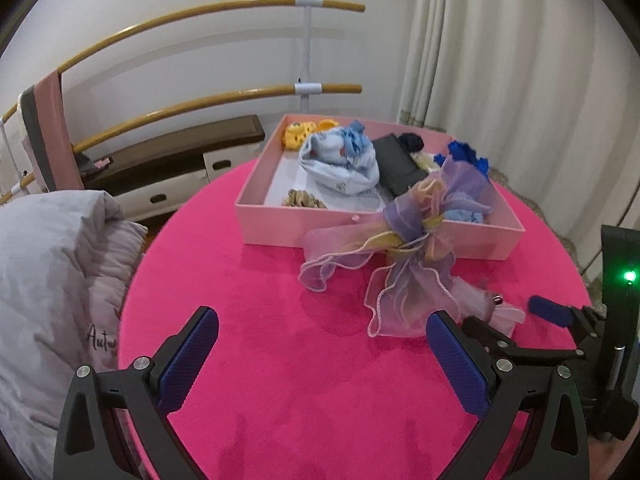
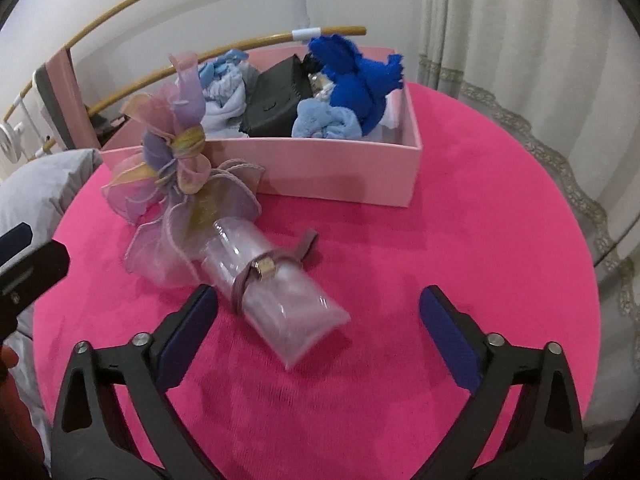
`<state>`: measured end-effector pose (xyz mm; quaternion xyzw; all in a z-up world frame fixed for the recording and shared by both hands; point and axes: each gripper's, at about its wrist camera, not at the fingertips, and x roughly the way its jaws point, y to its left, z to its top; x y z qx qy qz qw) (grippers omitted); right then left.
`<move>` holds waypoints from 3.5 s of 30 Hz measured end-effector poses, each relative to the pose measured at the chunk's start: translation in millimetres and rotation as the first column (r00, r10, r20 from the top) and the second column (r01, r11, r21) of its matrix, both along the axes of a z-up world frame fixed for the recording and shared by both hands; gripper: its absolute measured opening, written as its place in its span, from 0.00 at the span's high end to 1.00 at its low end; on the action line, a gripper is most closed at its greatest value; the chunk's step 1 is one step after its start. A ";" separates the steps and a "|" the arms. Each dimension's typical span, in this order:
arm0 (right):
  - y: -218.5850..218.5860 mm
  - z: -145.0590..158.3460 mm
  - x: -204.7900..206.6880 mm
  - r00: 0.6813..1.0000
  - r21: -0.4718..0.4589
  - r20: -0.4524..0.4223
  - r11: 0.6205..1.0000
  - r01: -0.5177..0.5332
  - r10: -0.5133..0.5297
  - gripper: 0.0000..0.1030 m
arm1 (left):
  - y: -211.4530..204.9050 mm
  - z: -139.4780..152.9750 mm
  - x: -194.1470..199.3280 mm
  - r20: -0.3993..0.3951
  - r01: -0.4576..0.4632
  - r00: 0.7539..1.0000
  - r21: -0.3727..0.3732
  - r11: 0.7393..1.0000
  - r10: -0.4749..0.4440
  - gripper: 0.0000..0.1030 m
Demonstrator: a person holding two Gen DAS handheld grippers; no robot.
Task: Organize soft objects
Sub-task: 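Grasp the sheer ribbon bow with the left gripper while the right grasps the clear strapped sachet, then carry the ribbon bow and clear sachet over the pink box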
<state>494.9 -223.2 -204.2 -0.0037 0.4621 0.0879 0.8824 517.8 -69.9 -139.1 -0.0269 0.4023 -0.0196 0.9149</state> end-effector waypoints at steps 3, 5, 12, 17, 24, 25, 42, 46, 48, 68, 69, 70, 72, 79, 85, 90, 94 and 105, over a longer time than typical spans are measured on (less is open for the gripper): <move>6.5 -3.3 4.7 0.999 -0.022 0.003 0.999 -0.035 0.035 0.16 | -6.3 -9.2 15.0 -0.010 0.006 1.000 0.001 1.000 -0.006 0.00; 7.2 -1.7 3.6 0.998 -0.016 0.022 0.998 -0.053 0.053 0.43 | -10.9 -13.5 22.6 -0.013 0.013 1.000 0.002 1.000 -0.013 0.00; -9.8 2.4 -0.3 0.999 0.044 0.041 0.998 -0.036 0.034 0.63 | -31.5 -26.1 41.9 -0.020 0.051 0.999 -0.003 0.999 -0.051 0.00; -31.0 2.7 -1.4 0.999 0.056 0.041 0.998 0.024 -0.026 0.63 | -44.3 -39.9 63.5 -0.044 0.056 0.997 -0.016 0.998 -0.056 0.00; -40.1 1.7 0.2 0.998 0.070 0.037 0.997 0.041 -0.044 0.63 | -59.2 -69.9 108.0 -0.102 0.028 0.994 0.003 1.000 -0.028 0.07; -40.3 1.9 0.1 0.998 0.069 0.037 0.997 0.041 -0.044 0.63 | -59.8 -73.0 111.7 -0.109 0.033 0.993 -0.010 0.999 -0.034 0.21; -37.9 6.8 -22.7 0.998 0.112 0.037 0.992 0.054 -0.059 0.64 | -23.8 -61.8 71.8 -0.069 0.090 0.993 -0.040 0.995 -0.093 0.90; -34.7 15.5 -34.5 0.997 0.109 0.052 0.993 0.053 -0.059 0.64 | -20.4 -52.3 57.8 -0.052 0.095 0.994 -0.035 0.995 -0.097 0.90; -31.6 22.2 -41.1 0.996 0.105 0.063 0.993 0.048 -0.055 0.64 | -17.3 -49.8 54.7 -0.045 0.092 0.995 -0.036 0.995 -0.094 0.90; 15.6 81.1 -99.9 0.984 0.083 0.178 0.996 -0.036 0.021 0.64 | 37.3 17.9 -69.6 0.056 0.053 0.997 -0.065 0.996 -0.049 0.90; 17.4 83.4 -101.9 0.983 0.082 0.182 0.996 -0.039 0.024 0.64 | 41.6 22.9 -80.2 0.063 0.051 0.997 -0.068 0.996 -0.047 0.90; 19.4 86.0 -104.2 0.982 0.080 0.188 0.996 -0.043 0.027 0.64 | 44.0 25.8 -86.1 0.069 0.049 0.997 -0.069 0.996 -0.045 0.90; 22.4 91.2 -109.5 0.979 0.077 0.199 0.996 -0.050 0.033 0.64 | 47.8 31.6 -96.8 0.077 0.046 0.996 -0.074 0.996 -0.040 0.90; 28.9 102.3 -120.6 0.974 0.079 0.222 0.995 -0.065 0.046 0.64 | 56.5 45.3 -123.2 0.098 0.030 0.995 -0.076 0.997 -0.023 0.90; 25.8 112.3 -120.4 0.970 0.107 0.238 0.991 -0.074 0.047 0.64 | 56.4 55.0 -121.8 0.110 0.025 0.994 -0.078 0.997 -0.017 0.89; 15.8 131.0 -103.8 0.963 0.141 0.265 0.987 -0.077 0.037 0.64 | 60.9 74.5 -103.2 0.145 0.016 0.989 -0.082 0.996 -0.004 0.89; 11.0 147.0 -81.6 0.956 0.138 0.292 0.987 -0.079 0.036 0.64 | 58.5 93.5 -81.2 0.183 0.011 0.983 -0.066 0.998 0.001 0.89; 2.1 175.3 2.8 0.954 0.225 0.298 0.970 -0.097 0.027 0.63 | 48.8 122.0 5.8 0.208 0.033 0.978 -0.093 0.995 -0.013 0.89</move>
